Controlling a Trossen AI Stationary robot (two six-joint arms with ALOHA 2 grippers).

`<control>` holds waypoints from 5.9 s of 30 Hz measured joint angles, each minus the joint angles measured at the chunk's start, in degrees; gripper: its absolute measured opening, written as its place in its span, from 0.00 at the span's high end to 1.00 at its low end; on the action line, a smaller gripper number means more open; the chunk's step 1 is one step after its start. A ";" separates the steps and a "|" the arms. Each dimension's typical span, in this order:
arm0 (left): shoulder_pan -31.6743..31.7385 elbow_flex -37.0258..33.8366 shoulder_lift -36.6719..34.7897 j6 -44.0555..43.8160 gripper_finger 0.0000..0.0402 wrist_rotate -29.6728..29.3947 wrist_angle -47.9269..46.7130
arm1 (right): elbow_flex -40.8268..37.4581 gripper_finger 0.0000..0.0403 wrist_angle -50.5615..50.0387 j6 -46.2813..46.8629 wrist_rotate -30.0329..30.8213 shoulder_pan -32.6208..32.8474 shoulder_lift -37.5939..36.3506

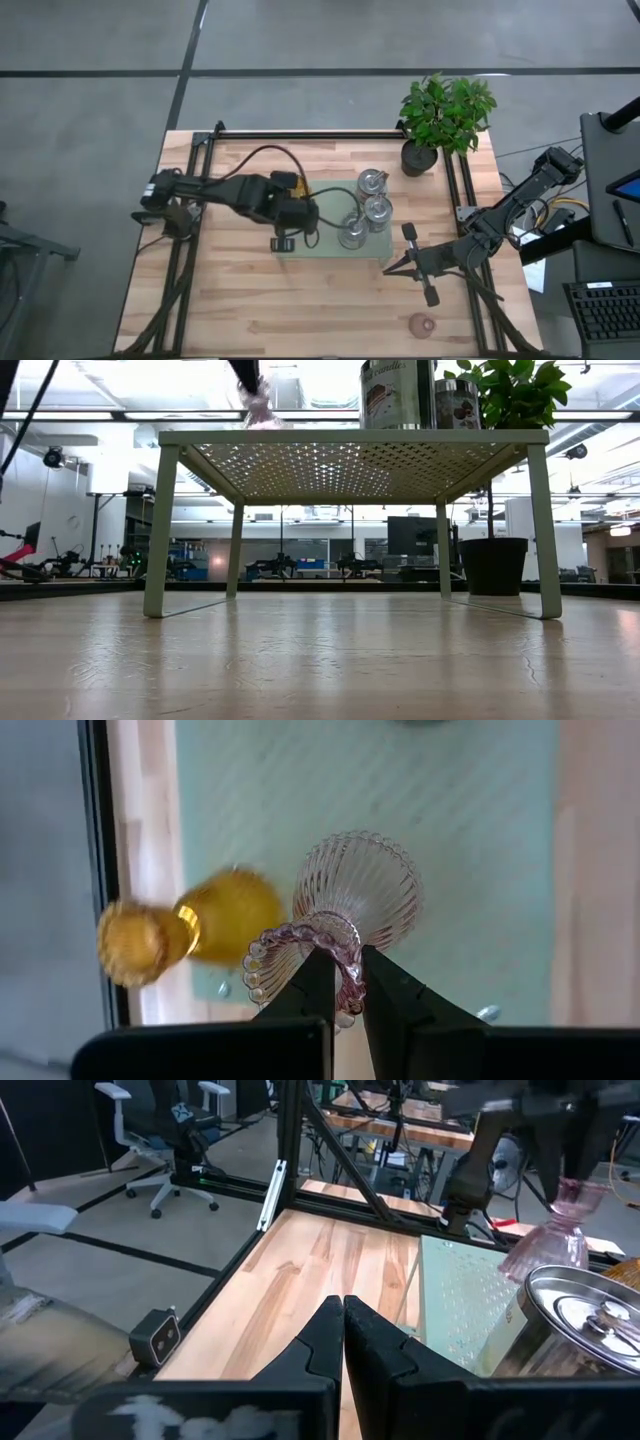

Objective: Pick & Place candle stick holders
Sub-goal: Put the left pink candle holder on the shelf, then put the pink candle holder on the shelf

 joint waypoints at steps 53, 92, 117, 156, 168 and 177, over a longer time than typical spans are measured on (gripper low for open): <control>1.84 11.80 2.68 -6.37 0.79 2.07 0.49 | 0.00 0.98 -0.02 0.90 -0.17 0.17 0.00; -19.98 -48.12 1.66 2.55 0.79 -2.29 122.10 | 27.18 0.66 -60.76 69.72 -26.58 13.53 27.82; -19.91 -48.08 1.66 2.66 0.79 -2.41 121.19 | 28.50 0.78 -62.37 66.14 -27.07 14.86 33.53; -20.14 -48.06 1.66 -18.34 0.79 -2.37 103.08 | 34.50 0.93 -46.85 40.58 -13.12 3.61 34.10; -21.20 -48.06 1.66 -12.78 0.79 -2.49 104.72 | 37.24 0.93 -46.40 40.06 -14.24 1.42 34.03; -20.90 -47.99 1.88 -8.94 0.77 -3.07 105.29 | 37.83 0.93 -46.04 41.00 -17.53 -2.10 34.10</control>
